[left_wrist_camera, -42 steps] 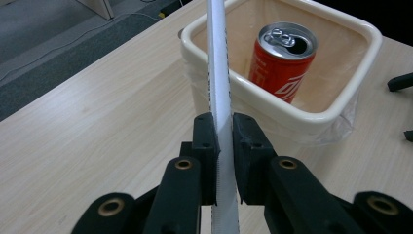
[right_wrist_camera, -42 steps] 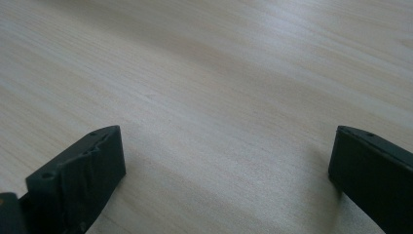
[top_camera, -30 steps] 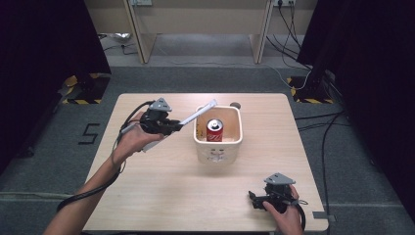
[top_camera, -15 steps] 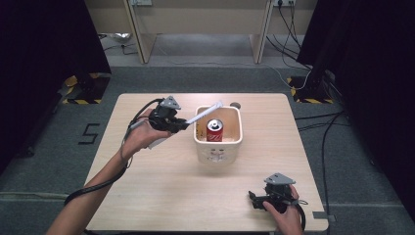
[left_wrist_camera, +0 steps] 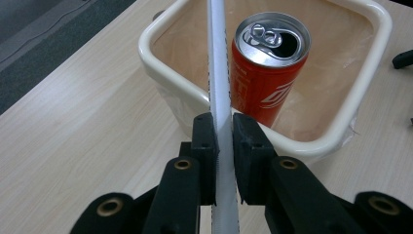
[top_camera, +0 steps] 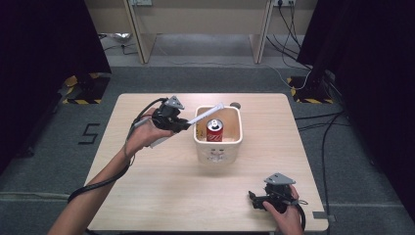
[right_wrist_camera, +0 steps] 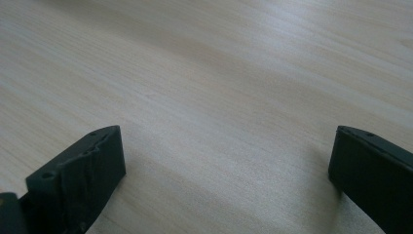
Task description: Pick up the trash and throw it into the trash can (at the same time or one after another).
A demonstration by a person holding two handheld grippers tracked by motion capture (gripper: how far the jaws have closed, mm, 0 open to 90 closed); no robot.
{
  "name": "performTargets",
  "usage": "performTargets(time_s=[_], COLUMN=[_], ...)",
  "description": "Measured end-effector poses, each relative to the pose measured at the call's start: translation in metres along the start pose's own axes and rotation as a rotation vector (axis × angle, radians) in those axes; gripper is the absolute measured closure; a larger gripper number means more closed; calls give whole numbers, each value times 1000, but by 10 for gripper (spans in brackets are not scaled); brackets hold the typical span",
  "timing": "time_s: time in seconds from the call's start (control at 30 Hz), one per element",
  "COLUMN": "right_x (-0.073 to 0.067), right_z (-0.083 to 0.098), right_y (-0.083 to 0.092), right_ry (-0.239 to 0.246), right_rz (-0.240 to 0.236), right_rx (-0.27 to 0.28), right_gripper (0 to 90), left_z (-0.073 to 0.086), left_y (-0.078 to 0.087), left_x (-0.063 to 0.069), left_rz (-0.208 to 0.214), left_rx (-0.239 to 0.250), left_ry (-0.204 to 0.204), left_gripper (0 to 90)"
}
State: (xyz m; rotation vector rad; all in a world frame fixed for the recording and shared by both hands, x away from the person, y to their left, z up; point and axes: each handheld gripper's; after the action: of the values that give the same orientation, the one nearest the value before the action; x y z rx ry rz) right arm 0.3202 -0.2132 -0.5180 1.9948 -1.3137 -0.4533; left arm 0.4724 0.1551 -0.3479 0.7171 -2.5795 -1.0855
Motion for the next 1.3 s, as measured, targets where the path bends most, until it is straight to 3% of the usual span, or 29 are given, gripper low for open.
performTargets(time_s=[0.57, 0.87, 1.3], right_x=[0, 0, 0], right_z=[0, 0, 0], right_y=[0, 0, 0], right_ry=[0, 0, 0], right_rz=[0, 0, 0], right_rx=[0, 0, -1], right_gripper=[3, 3, 3], left_z=[-14, -15, -21], left_y=[-6, -11, -15], left_x=[2, 1, 2], left_rz=[1, 5, -11], left_rx=[-67, -70, -112], left_ry=[-45, -38, -54], left_gripper=[793, 791, 790])
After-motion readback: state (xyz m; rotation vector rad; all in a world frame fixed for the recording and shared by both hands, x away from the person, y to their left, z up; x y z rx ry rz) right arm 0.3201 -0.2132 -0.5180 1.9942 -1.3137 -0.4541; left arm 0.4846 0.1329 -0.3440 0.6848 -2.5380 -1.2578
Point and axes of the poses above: each handheld gripper's, and its own axes: y roughly backward along the jaws, z roughly out of its underside, x roughly to its right, and after that the axes turned 6 degrees about z, right-handed
